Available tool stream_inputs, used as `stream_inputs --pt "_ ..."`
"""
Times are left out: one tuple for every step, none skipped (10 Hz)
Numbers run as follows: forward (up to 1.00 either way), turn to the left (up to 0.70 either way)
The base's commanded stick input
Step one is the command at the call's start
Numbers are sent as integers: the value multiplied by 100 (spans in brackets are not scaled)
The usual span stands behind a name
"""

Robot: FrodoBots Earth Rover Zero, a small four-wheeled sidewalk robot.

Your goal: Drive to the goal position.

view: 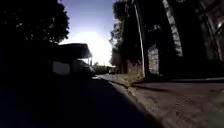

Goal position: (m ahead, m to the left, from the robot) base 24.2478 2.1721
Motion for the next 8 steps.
stream_inputs --pt "85 0" --pt "85 0" --pt "85 0" --pt "85 0" --pt "85 0" --pt "85 0" --pt "85 0" --pt "85 0"
